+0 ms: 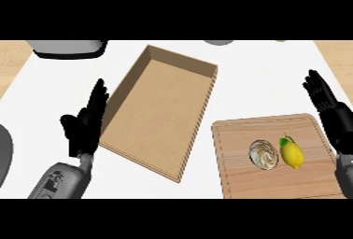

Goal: Pick the lemon from the cutting board and place it in the cardboard box

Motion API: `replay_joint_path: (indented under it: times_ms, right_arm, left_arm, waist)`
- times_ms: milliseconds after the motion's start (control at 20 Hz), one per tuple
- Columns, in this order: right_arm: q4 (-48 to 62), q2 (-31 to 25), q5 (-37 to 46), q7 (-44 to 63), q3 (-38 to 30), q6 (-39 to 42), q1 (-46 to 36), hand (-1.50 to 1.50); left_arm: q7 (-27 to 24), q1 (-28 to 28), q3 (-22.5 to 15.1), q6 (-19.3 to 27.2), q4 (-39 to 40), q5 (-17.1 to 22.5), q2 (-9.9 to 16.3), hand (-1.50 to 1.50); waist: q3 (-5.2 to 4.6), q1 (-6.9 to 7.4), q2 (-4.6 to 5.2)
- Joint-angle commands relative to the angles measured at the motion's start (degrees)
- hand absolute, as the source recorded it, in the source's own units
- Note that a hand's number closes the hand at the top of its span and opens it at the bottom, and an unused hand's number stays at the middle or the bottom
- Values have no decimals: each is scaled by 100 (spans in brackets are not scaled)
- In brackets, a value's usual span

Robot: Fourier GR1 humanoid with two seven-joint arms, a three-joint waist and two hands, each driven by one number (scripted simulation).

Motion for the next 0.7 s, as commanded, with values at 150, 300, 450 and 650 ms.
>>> replay_joint_path:
  times_ms: [150,300,450,650]
  right_arm:
    - [311,-403,-963,-287,-189,1653,259,-150]
    - [-335,-1763,987,-885,265,1499,-194,-150]
    - [217,-1782,1870,-2007,726,1405,863,-150]
    - [1827,-1076,576,-3729,222,2223,874,-150]
  left_arm:
    - [90,274,551,-91,303,-568,1339,0]
    - [126,473,369,-82,404,-662,1326,0]
    - [91,712,568,-159,542,-696,1682,0]
    - [-206,770,762,-559,753,-493,1827,0]
  waist:
    - [-26,8,204]
    - [-188,291,36]
    - [-10,44,218]
    - [-3,130,265]
